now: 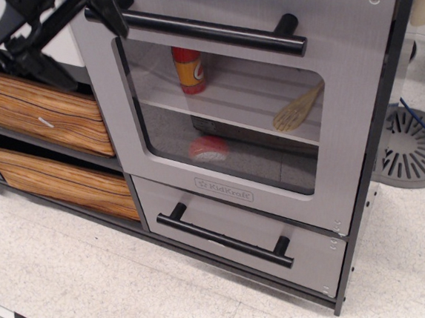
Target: Open oven
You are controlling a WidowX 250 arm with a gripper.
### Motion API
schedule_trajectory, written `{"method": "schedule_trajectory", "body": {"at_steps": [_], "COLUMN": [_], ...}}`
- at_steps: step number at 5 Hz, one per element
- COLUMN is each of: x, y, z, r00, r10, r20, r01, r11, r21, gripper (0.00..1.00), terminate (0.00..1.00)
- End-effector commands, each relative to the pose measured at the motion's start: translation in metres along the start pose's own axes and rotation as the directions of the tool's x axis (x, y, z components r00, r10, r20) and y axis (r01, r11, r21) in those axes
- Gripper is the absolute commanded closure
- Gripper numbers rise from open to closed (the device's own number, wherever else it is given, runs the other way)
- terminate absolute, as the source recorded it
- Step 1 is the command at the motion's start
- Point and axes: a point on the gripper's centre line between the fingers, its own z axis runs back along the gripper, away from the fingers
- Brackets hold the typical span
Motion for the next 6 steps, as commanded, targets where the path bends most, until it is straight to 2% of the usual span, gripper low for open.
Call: {"method": "schedule_trajectory", "body": {"at_steps": [1,2,4,6], "x": [0.02,0.022,0.019,0.009], "y": [-0.025,-0.039,-0.044,-0.03], "z": [-0.007,-0.009,-0.036,-0.038], "r00": [0.987,0.985,0.989,0.996], "r10": [0.154,0.166,0.132,0.066], "r20": [0.05,0.034,0.071,0.063], "r01": [-0.151,-0.161,-0.129,-0.067], "r11": [0.987,0.98,0.991,0.998], "r21": [-0.062,-0.118,-0.041,0.007], "gripper": [0.0,0.0,0.0,0.0], "terminate": [0.0,0.0,0.0,0.0]}}
